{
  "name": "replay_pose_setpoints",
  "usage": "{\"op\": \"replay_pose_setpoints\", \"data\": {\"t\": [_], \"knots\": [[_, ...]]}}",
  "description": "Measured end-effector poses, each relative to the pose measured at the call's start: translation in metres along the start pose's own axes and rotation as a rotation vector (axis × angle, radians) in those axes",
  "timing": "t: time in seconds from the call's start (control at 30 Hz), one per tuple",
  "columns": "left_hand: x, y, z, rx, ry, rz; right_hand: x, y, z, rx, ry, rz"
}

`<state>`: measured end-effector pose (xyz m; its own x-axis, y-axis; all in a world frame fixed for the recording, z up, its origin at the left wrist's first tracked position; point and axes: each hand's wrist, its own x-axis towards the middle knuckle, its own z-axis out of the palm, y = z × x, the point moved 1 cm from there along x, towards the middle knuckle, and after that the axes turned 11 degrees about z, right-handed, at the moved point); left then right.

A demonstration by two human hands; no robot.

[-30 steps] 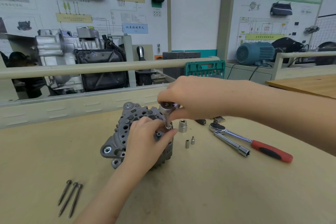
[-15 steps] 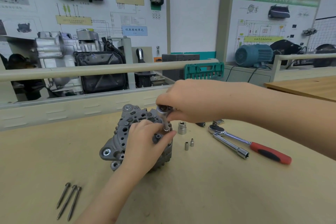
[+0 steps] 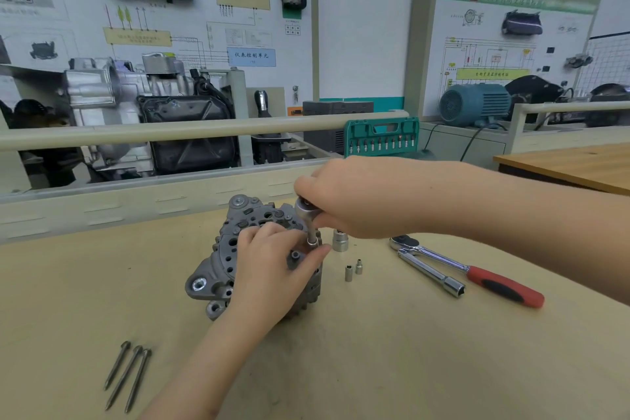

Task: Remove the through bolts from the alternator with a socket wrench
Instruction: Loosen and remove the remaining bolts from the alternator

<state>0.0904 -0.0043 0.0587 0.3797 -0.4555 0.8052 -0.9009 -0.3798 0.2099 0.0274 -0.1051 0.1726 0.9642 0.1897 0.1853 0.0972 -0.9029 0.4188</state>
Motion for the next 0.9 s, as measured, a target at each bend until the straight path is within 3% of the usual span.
{"op": "replay_pose_setpoints", "data": {"t": [0.13, 0.37, 0.63, 0.9], "knots": [[-0.003, -0.005, 0.000, -0.044, -0.072, 0.028, 0.004, 0.001, 0.004, 0.005, -0.006, -0.006], [-0.002, 0.002, 0.002, 0.130, 0.019, -0.010, -0.004, 0.000, -0.009, -0.101, 0.057, 0.005], [-0.004, -0.006, 0.002, -0.047, -0.074, 0.066, 0.000, 0.006, 0.000, -0.027, -0.002, -0.015], [-0.001, -0.003, 0.003, 0.083, 0.019, 0.036, -0.002, 0.005, -0.008, -0.084, 0.038, -0.029]]}}
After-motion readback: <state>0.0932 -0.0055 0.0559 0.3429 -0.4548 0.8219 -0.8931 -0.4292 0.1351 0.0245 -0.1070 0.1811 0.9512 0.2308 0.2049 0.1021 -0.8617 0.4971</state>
